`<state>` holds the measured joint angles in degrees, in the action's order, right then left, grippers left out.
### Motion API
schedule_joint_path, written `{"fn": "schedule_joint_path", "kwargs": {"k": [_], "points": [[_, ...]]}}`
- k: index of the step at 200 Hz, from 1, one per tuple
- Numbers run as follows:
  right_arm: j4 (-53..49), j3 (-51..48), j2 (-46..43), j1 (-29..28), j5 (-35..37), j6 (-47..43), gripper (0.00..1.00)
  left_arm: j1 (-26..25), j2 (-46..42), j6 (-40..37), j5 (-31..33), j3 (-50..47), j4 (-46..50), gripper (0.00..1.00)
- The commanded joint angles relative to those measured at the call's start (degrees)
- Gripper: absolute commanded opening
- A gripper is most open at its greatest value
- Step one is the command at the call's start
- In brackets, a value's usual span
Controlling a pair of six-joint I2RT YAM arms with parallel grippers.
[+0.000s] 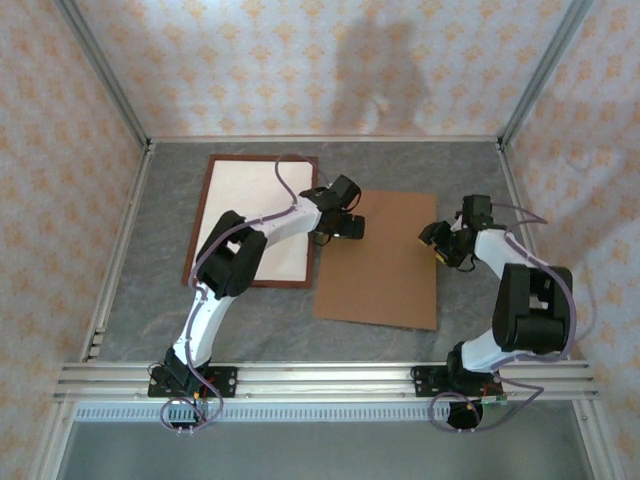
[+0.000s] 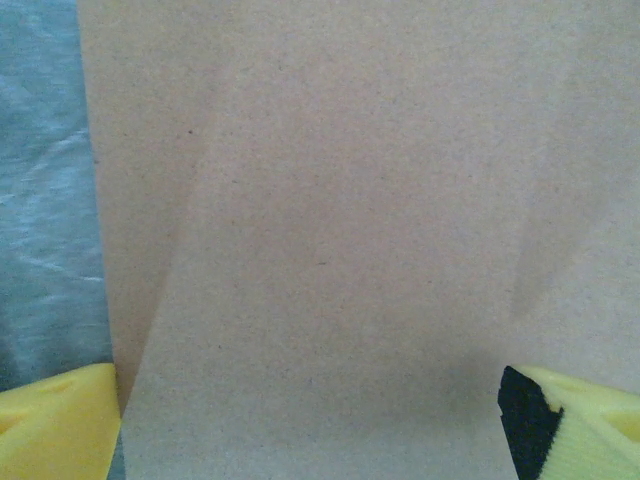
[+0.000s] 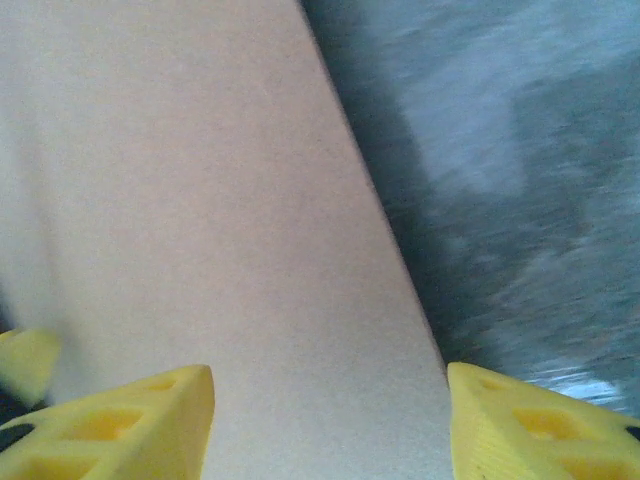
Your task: Put the photo into the frame
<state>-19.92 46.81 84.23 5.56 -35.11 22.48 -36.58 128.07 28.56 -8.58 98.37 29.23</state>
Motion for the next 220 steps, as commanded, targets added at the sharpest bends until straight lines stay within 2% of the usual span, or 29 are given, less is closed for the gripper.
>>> {"fn": "schedule_joint_path", "kwargs": {"k": [1, 34, 64, 93, 139, 152, 166, 173, 189, 207, 220], "points": [[10.96, -0.91, -5.41, -2.6, -23.08, 3.99, 0.58, -2.21, -0.4, 3.75, -10.38, -2.6, -3.71, 0.91], [16.26, -3.07, -11.34, -3.07, -25.68, 5.92, 0.58, -1.83, -1.47, 3.97, -11.69, -3.31, -4.43, 0.91], [20.23, -3.7, -16.1, -5.21, -23.85, 7.07, 0.58, -1.83, -2.78, 4.57, -13.33, -4.58, -5.73, 0.91], [24.74, -3.79, -19.96, -8.49, -18.94, 10.01, 0.59, -1.83, -4.67, 5.87, -14.95, -6.87, -8.11, 0.91], [26.9, -2.0, -20.64, -13.69, -8.95, 13.42, 0.59, -1.82, -7.12, 7.82, -16.88, -10.36, -11.64, 0.91], [19.16, -0.27, -20.88, -13.82, -1.82, 11.38, 0.59, -1.83, -7.47, 7.79, -16.06, -10.75, -11.49, 0.91], [2.64, 4.42, -18.98, -13.65, 13.38, 5.66, 0.61, -1.83, -7.87, 7.04, -13.84, -10.64, -10.43, 0.91], [-2.56, 6.08, -17.63, -13.53, 18.89, 3.68, 0.61, -1.83, -8.16, 6.51, -12.47, -10.65, -9.87, 0.91], [-10.02, 8.66, -13.22, -11.88, 29.6, -0.05, 0.72, -1.83, -8.58, 5.58, -10.69, -10.56, -8.89, 0.91], [-9.91, 8.14, -10.01, -5.65, 32.12, -0.07, 0.75, -2.0, -9.02, 5.25, -10.1, -10.76, -8.83, 0.91], [-8.2, 7.44, -8.16, -1.27, 33.5, 0.69, 0.84, -2.33, -9.56, 5.03, -9.52, -10.91, -8.9, 0.91]]}}
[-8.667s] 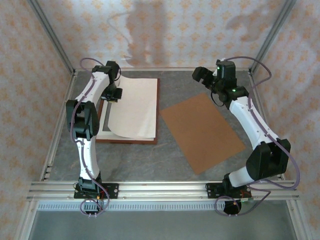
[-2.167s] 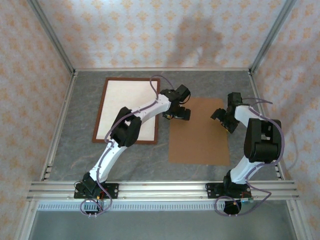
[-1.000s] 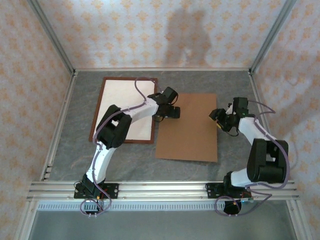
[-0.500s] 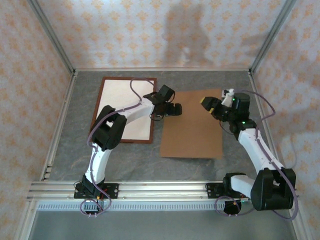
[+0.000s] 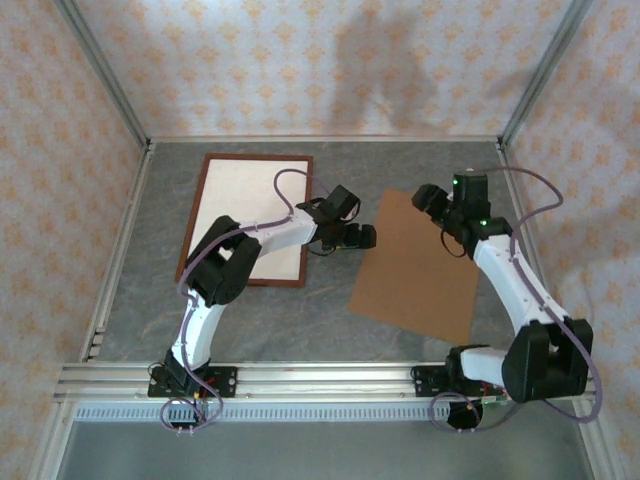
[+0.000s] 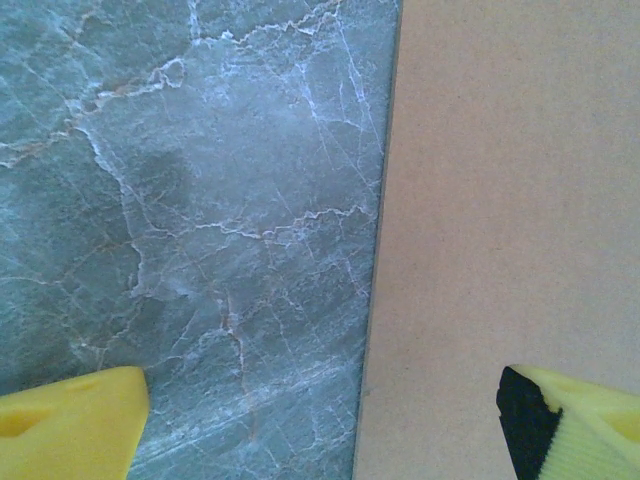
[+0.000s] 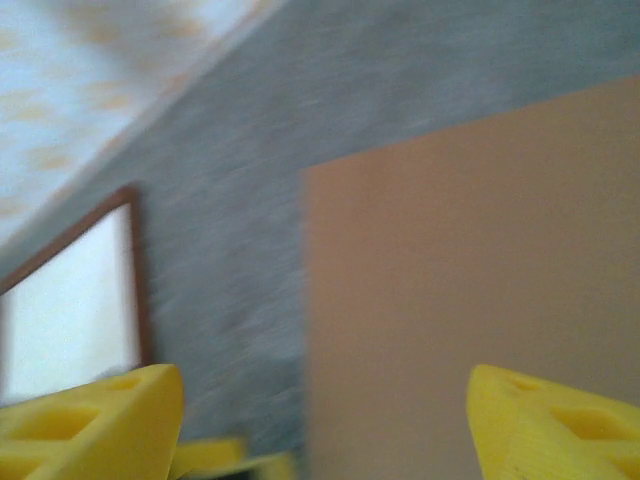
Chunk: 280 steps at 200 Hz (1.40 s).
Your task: Put the photo into the frame
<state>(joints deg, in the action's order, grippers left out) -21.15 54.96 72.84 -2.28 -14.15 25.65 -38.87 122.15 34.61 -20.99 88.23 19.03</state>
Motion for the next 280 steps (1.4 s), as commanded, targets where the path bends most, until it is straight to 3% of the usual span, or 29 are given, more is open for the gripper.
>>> {"fn": "schedule_joint_path", "kwargs": {"k": [1, 41, 63, 88, 143, 206, 233, 280], "points": [[-6.93, -0.72, 3.38, 6.85, 12.95, -2.37, 0.84, -0.05, -3.7, -1.07, 2.94, -0.77, 1.29, 0.91], [-7.02, 1.22, 10.1, 13.96, 19.22, -1.57, 0.99, -1.19, -5.36, -2.79, 5.27, -0.52, 1.91, 0.91], [-7.92, 2.17, 16.3, 17.53, 10.57, 0.27, 1.0, -1.63, -5.55, -2.88, 4.96, -0.29, 1.2, 0.91], [-7.2, 0.49, 20.45, 17.85, 3.41, 0.94, 1.0, -2.25, -5.19, -3.27, 4.56, 0.26, 1.1, 0.91], [-5.51, -6.17, 21.16, 17.56, -8.95, 0.59, 0.89, -2.45, -4.38, -3.67, 4.25, 0.02, 0.47, 0.91], [-0.87, -6.16, 18.96, 10.64, -23.81, 1.19, 0.77, -0.5, -2.15, -3.67, 8.22, 0.8, 3.38, 0.91], [-1.94, -5.67, 17.98, 9.76, -24.04, -0.16, 0.75, 0.02, -0.11, -5.44, 10.11, 3.11, 5.89, 0.91], [-6.02, -5.68, 15.82, 9.54, -13.16, -3.56, 0.76, 0.02, -0.3, -6.65, 14.1, 3.86, 8.0, 0.91]]}}
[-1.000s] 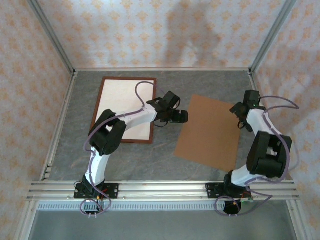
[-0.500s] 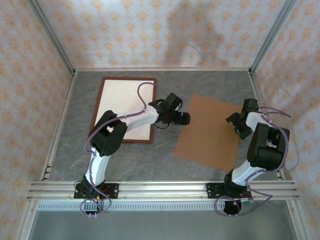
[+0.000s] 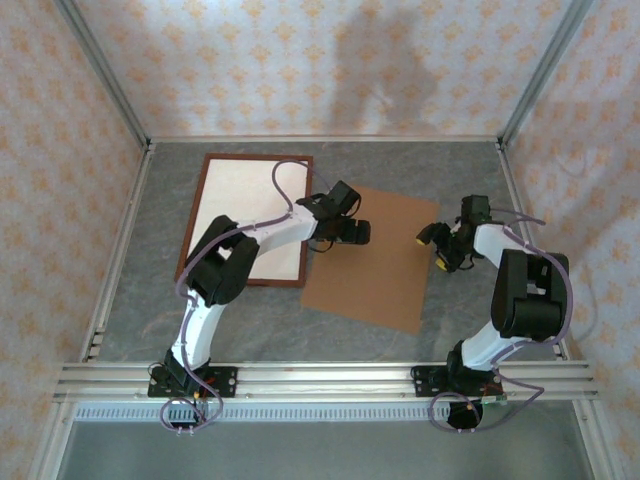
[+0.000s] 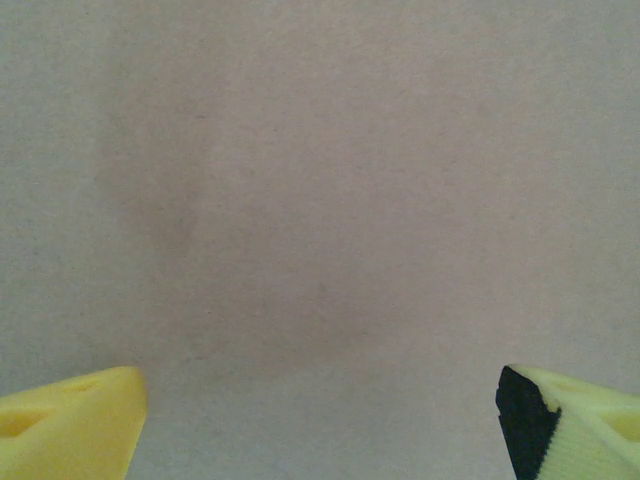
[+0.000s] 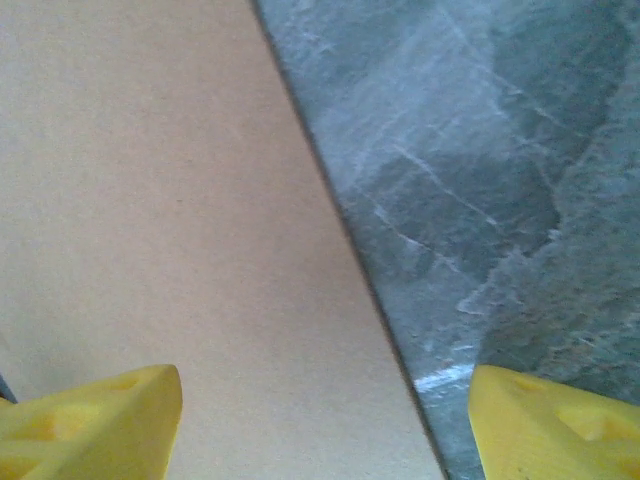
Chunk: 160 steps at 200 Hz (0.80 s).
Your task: Put the photo into the frame
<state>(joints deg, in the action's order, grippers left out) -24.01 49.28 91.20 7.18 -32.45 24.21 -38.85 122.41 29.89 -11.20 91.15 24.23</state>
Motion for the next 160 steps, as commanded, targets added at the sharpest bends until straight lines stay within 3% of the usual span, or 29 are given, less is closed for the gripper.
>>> {"fn": "schedule_joint_path", "kwargs": {"k": [1, 73, 160], "points": [[-3.16, 0.0, -2.54, 0.08, 5.13, -2.12, 0.76, 0.0, -0.67, -1.93, 4.37, 0.85, 2.78, 0.91], [-2.85, 1.34, -1.79, -5.66, 9.3, -3.47, 0.77, 0.17, -0.62, -5.11, 13.48, 1.25, 5.27, 0.92], [-1.22, 1.21, 2.58, -7.47, 6.73, -3.94, 0.8, 0.35, 4.45, -6.2, 13.01, 4.86, 8.77, 0.93]]}}
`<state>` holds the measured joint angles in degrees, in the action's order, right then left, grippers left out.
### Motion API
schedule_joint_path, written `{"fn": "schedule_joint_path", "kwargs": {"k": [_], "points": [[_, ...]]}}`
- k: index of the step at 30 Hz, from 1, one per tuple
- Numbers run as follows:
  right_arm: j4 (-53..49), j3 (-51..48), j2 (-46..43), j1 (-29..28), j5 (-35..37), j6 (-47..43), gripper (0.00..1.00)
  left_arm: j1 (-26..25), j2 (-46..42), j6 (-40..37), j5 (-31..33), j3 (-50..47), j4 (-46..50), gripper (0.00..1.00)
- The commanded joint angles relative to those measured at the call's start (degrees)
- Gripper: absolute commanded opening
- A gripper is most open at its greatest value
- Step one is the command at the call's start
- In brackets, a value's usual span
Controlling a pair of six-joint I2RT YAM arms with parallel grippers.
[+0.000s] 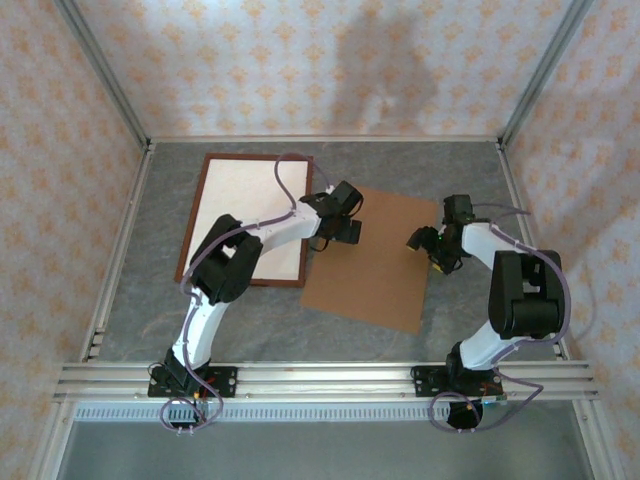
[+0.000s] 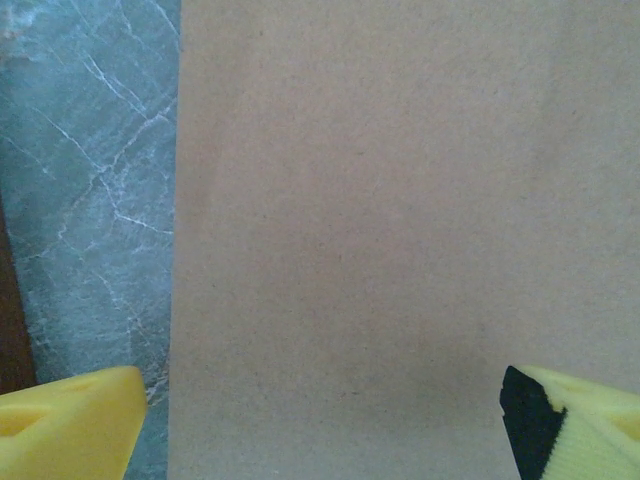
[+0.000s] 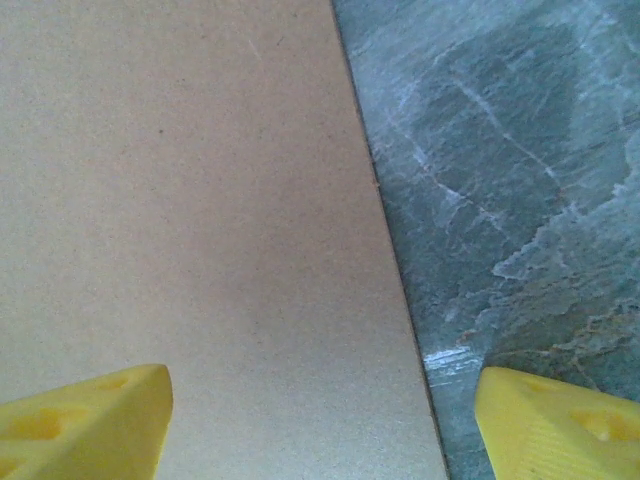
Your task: Put the photo into the frame
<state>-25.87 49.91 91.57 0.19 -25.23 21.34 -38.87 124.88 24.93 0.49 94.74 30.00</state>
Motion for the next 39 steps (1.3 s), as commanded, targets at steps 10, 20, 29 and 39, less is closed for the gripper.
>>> {"fn": "schedule_joint_path", "kwargs": {"k": [10, 20, 29, 39], "points": [[3.98, -0.58, 2.55, -0.71, -7.99, -0.88, 0.78, 0.31, 2.78, 0.35, -3.09, -1.07, 1.73, 0.92], [7.78, -0.94, 1.62, -0.8, -14.22, -0.47, 0.72, 0.34, 1.07, 3.11, -10.35, -4.9, -2.62, 0.91], [10.71, -2.01, 1.12, -0.84, -17.89, -0.17, 0.69, 0.33, 0.66, 3.68, -12.03, -6.4, -3.88, 0.91], [13.53, -2.93, -0.88, -0.82, -22.49, 0.38, 0.66, 0.38, 0.61, 4.3, -13.32, -7.64, -5.13, 0.91]]}}
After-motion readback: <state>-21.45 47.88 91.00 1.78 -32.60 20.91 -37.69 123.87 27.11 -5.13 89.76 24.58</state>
